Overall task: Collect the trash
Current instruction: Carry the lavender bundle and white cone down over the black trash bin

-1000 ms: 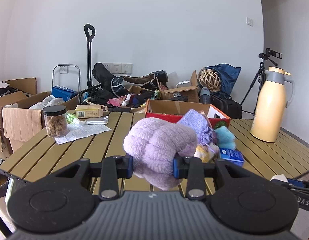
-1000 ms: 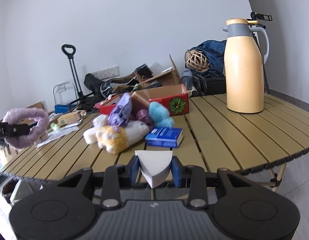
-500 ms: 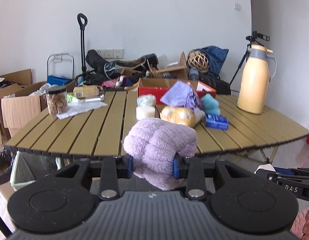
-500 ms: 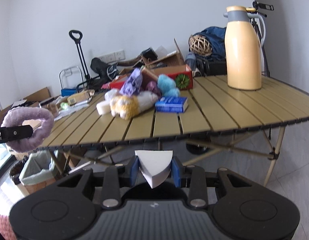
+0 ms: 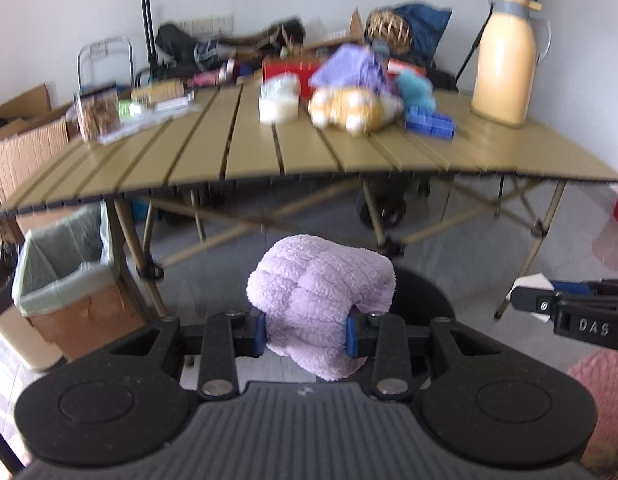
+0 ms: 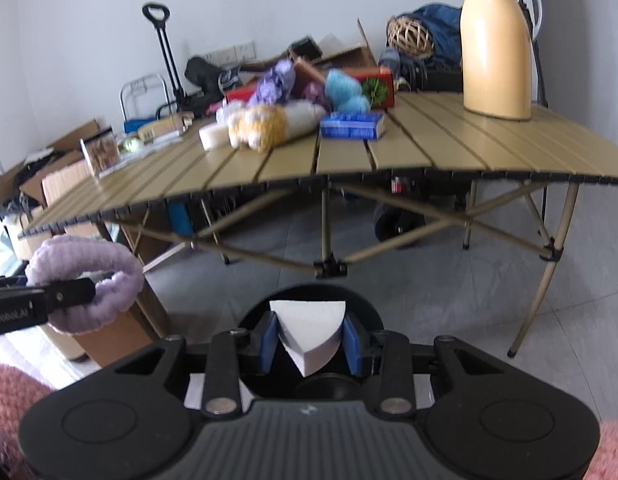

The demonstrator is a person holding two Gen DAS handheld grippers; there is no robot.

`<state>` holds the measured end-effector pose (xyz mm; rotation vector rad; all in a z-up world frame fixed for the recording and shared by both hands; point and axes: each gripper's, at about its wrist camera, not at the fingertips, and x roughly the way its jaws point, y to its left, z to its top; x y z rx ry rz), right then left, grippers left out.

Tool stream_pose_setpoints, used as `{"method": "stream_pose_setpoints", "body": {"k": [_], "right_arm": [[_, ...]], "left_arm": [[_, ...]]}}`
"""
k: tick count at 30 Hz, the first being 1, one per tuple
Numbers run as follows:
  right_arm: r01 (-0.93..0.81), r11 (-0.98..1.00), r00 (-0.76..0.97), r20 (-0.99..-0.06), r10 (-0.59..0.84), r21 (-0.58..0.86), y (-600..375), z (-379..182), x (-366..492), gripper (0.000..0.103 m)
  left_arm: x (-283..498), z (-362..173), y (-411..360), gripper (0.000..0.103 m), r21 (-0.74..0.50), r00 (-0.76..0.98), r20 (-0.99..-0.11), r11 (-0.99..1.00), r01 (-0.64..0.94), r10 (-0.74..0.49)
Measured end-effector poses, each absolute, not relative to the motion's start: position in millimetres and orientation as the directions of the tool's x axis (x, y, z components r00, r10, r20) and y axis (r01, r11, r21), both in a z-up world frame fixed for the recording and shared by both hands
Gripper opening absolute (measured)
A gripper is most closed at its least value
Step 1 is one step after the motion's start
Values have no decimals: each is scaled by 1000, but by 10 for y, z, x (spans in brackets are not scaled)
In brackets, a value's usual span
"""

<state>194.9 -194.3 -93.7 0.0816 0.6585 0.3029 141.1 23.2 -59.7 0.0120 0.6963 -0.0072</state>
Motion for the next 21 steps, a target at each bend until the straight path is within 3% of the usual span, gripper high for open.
{"method": "stream_pose_setpoints", "body": {"k": [10,21], "right_arm": [[-234,958,641,-714,280,166,-1883,-1330,1958,34],[-209,965,576,-778,251,157,-1853,-1543,2045,34]], "left_arm": [[1457,-1059,202,35,23,647,-762,999,31,-2],[1565,-1359,110,35,49,556,-831,996,70,2]]}}
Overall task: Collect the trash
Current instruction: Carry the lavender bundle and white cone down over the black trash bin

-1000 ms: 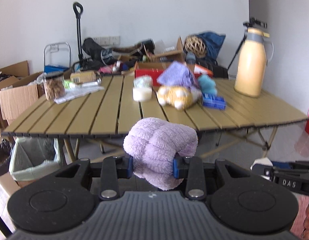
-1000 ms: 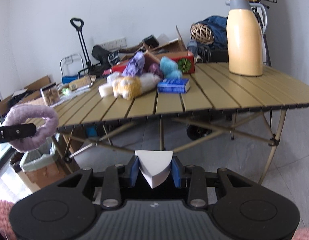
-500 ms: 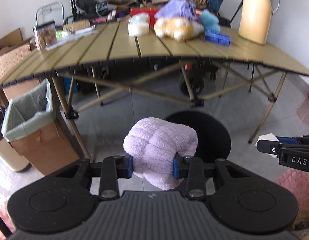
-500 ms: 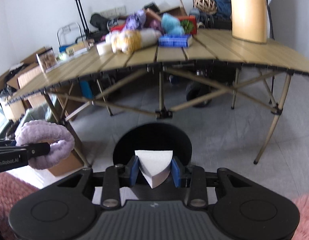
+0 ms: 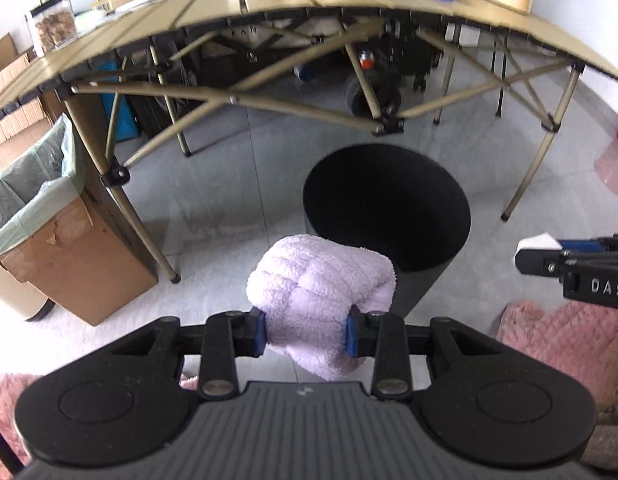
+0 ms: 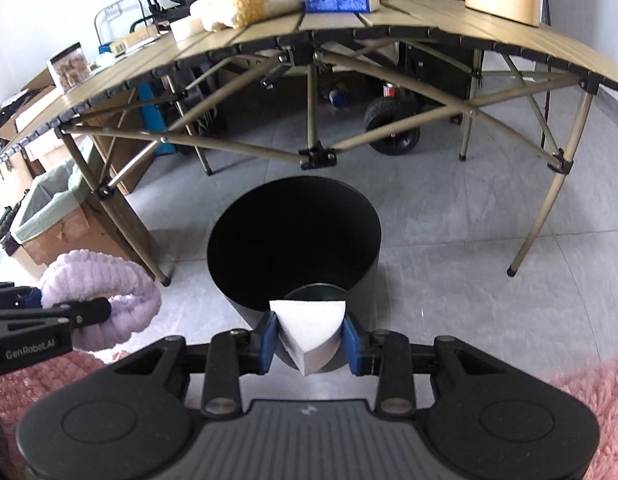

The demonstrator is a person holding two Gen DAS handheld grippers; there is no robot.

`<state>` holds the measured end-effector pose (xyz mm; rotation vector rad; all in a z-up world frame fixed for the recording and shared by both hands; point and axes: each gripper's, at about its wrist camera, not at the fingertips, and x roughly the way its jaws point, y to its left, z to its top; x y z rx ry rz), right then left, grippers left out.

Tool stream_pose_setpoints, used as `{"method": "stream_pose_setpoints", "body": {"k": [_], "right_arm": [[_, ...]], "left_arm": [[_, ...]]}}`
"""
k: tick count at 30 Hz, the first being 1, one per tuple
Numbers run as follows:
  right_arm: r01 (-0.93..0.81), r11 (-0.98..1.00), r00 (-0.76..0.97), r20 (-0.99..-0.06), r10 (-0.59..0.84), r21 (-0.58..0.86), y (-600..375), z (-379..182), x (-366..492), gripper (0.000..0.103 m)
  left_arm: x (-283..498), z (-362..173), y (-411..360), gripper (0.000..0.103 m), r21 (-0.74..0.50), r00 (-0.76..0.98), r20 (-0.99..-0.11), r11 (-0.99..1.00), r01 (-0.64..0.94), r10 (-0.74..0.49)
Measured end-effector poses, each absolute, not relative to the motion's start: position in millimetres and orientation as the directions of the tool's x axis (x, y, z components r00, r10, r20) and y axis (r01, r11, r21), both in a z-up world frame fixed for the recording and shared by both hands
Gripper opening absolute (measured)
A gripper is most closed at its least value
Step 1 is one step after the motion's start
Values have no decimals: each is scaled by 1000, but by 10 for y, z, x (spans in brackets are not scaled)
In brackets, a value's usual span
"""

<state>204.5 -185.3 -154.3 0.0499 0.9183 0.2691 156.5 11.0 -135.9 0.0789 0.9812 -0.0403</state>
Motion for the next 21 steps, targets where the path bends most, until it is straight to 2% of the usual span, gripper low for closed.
{"method": "stream_pose_setpoints", "body": {"k": [21], "right_arm": [[-252,964,516,-831,207,83,-1775,-1615,2527,33]], "left_arm": [[2008,-1719,-93,35,88,385,-922,989,121,35]]}}
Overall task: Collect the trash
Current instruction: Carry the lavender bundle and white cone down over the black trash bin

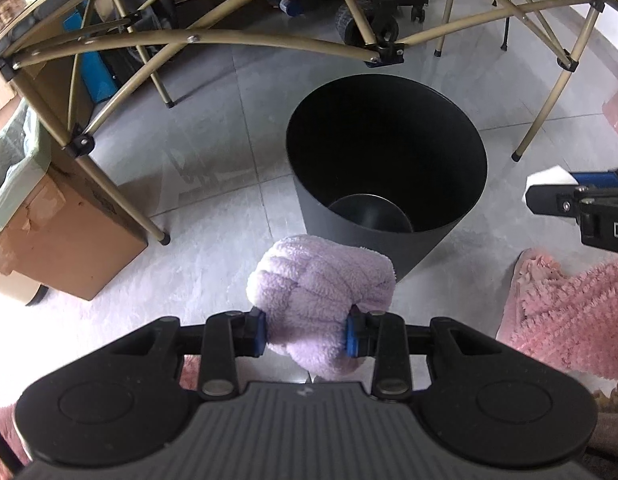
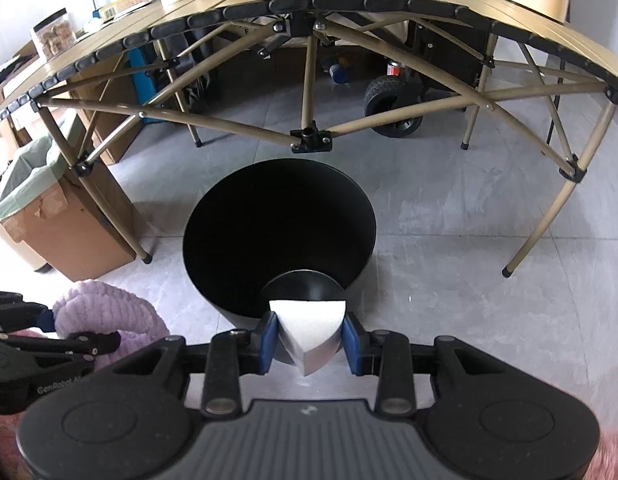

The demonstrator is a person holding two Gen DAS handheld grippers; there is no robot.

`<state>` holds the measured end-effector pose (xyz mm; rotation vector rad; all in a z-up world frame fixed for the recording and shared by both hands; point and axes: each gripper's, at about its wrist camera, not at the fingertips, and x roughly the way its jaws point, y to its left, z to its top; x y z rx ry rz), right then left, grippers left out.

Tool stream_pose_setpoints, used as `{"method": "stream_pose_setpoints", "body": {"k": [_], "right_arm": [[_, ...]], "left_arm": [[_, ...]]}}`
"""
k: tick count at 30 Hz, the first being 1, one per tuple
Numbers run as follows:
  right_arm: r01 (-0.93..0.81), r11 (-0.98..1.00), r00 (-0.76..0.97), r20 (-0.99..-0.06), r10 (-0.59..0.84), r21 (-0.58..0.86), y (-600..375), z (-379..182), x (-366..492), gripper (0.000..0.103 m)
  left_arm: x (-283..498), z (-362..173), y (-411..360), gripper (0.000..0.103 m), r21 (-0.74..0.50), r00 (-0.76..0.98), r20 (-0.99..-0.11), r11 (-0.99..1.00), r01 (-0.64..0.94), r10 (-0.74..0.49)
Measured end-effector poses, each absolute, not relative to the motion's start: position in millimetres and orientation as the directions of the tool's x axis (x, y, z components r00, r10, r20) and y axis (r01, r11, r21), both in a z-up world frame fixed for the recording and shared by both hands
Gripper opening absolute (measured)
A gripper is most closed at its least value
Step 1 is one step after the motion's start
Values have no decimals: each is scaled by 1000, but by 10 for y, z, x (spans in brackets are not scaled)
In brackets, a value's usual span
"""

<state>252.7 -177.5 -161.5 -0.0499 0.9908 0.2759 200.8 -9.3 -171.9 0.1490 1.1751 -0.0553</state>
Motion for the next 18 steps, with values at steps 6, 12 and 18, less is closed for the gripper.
{"method": "stream_pose_setpoints", "body": {"k": [6,12,18], "right_arm": [[-297,955,528,-828,188,27,-1776,-1535,2707,33],[-318,948,547,-821,163,-24,-1818,-1476,2919,33],[-333,940,559,-818,133,-74,-1860,-1453,3131,33]], "left_arm": [[2204,-1714,-228,35,94,388,-921,984,148,30],[2457,-1682,-402,35,92,404,-915,980,178,13],[2697,-1718,-539,35,89,400,-916,975,205,0]]}}
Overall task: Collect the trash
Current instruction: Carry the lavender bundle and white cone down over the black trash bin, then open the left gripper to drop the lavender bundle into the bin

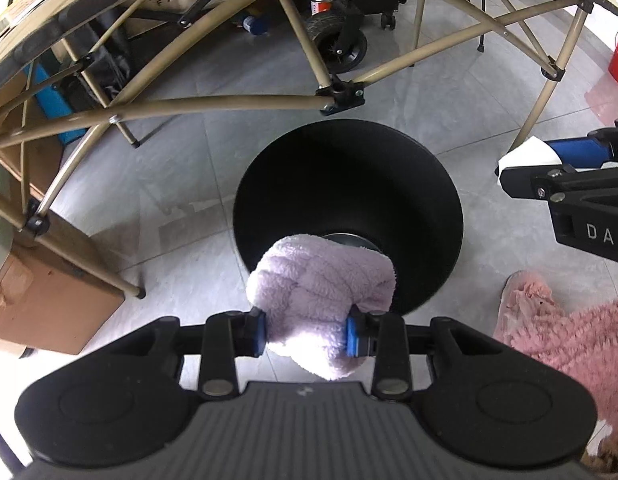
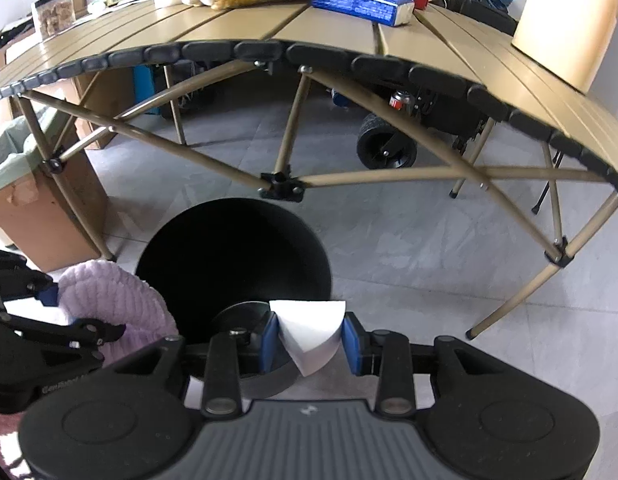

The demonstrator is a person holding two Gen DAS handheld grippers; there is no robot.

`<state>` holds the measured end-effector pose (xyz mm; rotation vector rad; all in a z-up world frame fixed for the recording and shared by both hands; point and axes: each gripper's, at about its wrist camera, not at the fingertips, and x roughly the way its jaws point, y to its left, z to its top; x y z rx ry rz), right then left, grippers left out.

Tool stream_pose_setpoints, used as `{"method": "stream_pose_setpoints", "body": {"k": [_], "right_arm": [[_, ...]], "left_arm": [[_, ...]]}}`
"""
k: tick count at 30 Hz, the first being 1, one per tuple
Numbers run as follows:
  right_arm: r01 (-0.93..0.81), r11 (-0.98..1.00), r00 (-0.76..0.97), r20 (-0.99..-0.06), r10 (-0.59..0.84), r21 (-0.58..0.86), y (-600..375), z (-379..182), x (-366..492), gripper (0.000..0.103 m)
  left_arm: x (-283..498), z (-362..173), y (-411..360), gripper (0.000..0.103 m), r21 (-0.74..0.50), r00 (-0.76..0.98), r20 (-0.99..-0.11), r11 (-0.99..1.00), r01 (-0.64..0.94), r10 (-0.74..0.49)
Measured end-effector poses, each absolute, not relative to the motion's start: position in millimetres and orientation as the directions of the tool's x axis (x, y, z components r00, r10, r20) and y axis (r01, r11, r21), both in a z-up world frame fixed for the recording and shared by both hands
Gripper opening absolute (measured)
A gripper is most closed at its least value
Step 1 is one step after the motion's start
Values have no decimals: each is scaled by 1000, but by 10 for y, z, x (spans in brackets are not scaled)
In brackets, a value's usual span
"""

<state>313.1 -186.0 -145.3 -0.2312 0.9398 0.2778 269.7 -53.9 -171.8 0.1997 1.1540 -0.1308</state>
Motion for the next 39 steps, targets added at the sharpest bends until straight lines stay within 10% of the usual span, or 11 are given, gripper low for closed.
{"method": "stream_pose_setpoints", "body": {"k": [26,32,34,39], "right_arm": [[-284,956,557,-824,99,-77,-2187,-1569,3669,33],[-272,960,555,-826,100,-67,-2219,-1591,3714,33],[-268,961,554,-827,96,-68,-2223,-1604,3728,33],[-260,963,549,-831,87,-71,-2229,-1628,3751,33]], "left_arm": [[3489,-2168,-919,36,77,316,-948,986,150,26],[3547,-2220,-942,63,65,280,-959,992,106,33],[3556,-2209,-971,95,71,277,-960,993,89,44],[3541,-2169,-1037,99,54,270,-963,995,89,28]]}}
